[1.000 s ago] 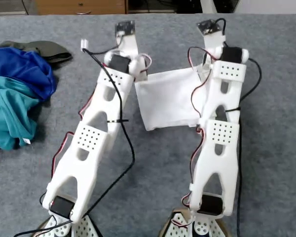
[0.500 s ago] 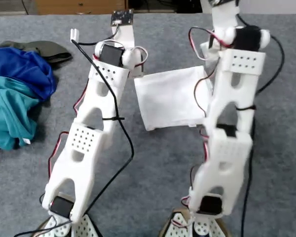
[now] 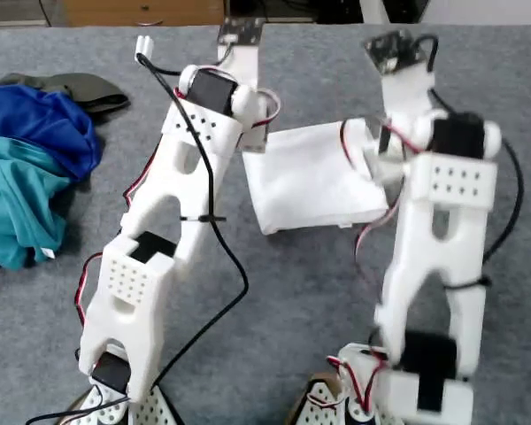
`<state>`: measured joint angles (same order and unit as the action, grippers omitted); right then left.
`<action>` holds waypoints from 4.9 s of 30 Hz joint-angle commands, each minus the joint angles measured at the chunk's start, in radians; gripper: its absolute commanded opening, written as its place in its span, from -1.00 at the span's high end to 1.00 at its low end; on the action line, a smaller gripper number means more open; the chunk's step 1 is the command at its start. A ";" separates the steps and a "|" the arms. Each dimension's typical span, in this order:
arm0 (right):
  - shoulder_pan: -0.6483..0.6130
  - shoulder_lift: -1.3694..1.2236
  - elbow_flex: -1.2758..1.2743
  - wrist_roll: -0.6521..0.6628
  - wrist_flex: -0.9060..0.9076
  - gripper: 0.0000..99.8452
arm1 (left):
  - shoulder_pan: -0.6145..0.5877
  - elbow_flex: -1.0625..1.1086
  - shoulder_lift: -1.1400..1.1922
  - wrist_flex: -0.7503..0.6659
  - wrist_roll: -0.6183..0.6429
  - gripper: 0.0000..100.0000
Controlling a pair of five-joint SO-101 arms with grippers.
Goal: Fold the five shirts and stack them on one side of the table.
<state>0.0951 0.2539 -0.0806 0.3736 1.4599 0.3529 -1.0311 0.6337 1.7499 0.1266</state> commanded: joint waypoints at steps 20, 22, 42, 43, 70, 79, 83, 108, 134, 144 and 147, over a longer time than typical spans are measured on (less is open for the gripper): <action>0.058 0.177 -0.263 0.034 -0.141 0.99 | -0.026 1.003 -0.746 -0.324 -0.130 0.96; 0.059 0.166 -0.240 0.029 -0.135 0.99 | -0.026 1.143 -0.831 -0.408 -0.147 0.96; 0.236 0.153 -0.186 0.144 0.015 0.99 | -0.106 1.257 -0.937 -0.460 -0.169 0.96; 0.236 0.153 -0.182 0.153 0.009 0.99 | -0.112 1.235 -0.937 -0.459 -0.169 0.96; 0.064 0.001 -0.378 0.021 -0.414 0.99 | -0.089 1.373 -0.657 -1.017 -0.057 0.96; 0.062 -0.251 -0.380 0.055 -0.611 0.99 | -0.046 1.123 -0.371 -1.149 0.031 0.96; 0.056 -0.317 -0.366 0.080 -0.614 0.99 | -0.026 0.944 -0.236 -1.149 0.031 0.96; 0.058 -0.473 -0.292 0.078 -0.591 0.99 | -0.071 -0.117 0.389 -0.480 0.101 0.96; 0.058 -0.473 -0.295 0.078 -0.589 0.99 | -0.043 -0.044 0.403 -0.439 0.052 0.96; 0.059 -0.470 -0.298 0.078 -0.589 1.00 | -0.063 -0.057 0.424 -0.477 0.077 0.96; 0.058 -0.467 -0.298 0.074 -0.595 1.00 | -0.038 -0.066 0.414 -0.463 0.071 0.96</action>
<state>0.1596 -0.2171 -0.3982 0.4442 0.8631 0.3145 -1.0572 1.0664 1.2758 0.1987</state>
